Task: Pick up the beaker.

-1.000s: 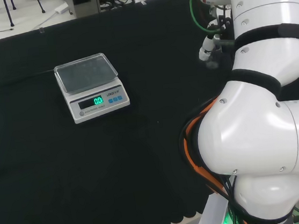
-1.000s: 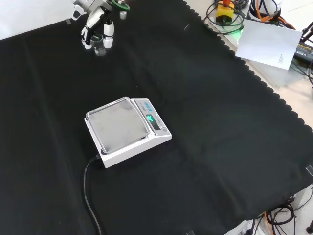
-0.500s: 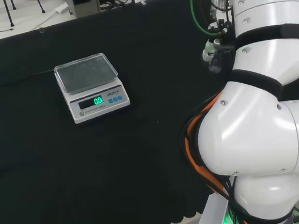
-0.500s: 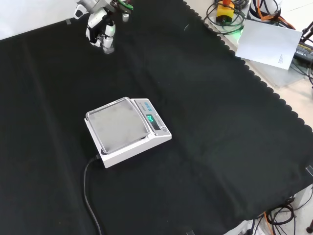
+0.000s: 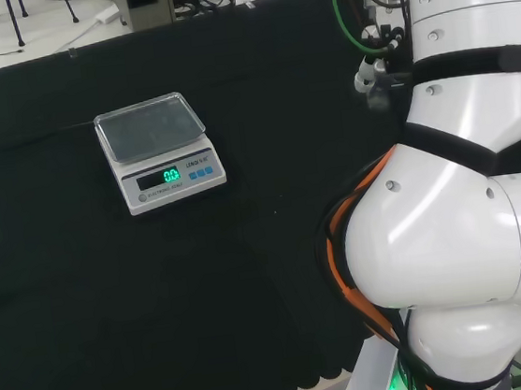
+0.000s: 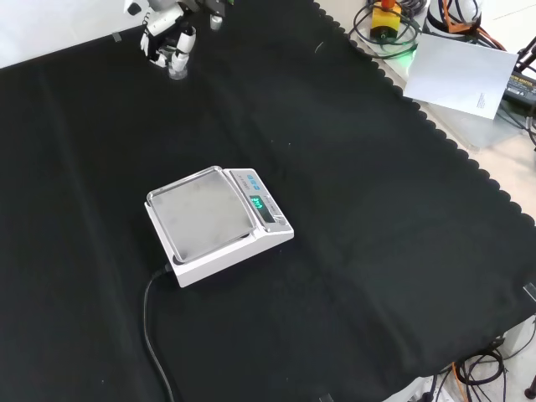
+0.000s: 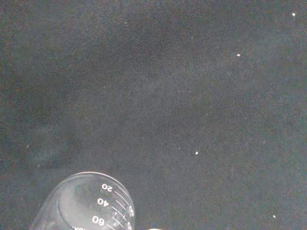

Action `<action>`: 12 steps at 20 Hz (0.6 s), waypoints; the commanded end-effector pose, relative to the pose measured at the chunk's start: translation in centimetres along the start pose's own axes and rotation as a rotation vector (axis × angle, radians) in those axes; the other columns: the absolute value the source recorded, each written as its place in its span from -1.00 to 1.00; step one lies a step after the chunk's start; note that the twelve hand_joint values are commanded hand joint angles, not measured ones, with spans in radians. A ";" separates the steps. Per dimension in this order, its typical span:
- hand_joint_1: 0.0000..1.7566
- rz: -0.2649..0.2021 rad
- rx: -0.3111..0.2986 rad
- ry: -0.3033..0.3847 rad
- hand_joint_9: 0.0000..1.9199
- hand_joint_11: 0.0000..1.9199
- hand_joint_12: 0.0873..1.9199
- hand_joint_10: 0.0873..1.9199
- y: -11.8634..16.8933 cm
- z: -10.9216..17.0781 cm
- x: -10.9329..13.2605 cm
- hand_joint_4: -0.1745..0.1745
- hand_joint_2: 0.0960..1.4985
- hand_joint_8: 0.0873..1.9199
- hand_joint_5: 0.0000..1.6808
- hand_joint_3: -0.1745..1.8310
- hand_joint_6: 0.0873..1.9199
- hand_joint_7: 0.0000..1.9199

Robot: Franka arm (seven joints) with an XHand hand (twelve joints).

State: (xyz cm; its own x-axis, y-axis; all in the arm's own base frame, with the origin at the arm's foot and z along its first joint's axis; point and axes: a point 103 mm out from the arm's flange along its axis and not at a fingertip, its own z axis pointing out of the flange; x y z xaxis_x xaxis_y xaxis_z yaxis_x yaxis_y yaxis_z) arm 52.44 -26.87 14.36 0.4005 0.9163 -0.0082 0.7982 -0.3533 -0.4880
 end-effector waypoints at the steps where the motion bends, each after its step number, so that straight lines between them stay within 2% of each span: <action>1: 0.69 -0.080 0.031 -0.043 -0.08 0.09 0.23 0.21 -2.7 -3.9 0.2 -1.00 0.48 0.27 0.03 -0.84 0.23 -0.28; 3: 0.69 -0.106 0.046 -0.061 -0.07 0.09 0.23 0.20 -3.6 -5.6 0.3 -1.00 0.47 0.26 0.04 -0.84 0.22 -0.27; 6: 0.69 -0.137 0.055 -0.047 -0.06 0.10 0.23 0.17 -5.0 -8.2 0.3 -1.00 0.47 0.24 0.05 -0.85 0.20 -0.26; 12: 0.69 -0.163 -0.025 -0.102 -0.03 0.10 0.26 0.12 -8.8 -13.3 0.9 -1.00 0.47 0.21 0.06 -0.85 0.17 -0.24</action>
State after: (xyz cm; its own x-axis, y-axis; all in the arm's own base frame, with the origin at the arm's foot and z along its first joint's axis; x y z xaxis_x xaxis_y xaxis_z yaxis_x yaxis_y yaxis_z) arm 52.45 -26.36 24.18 0.2839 0.9589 0.0013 0.8223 -0.2428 -0.5147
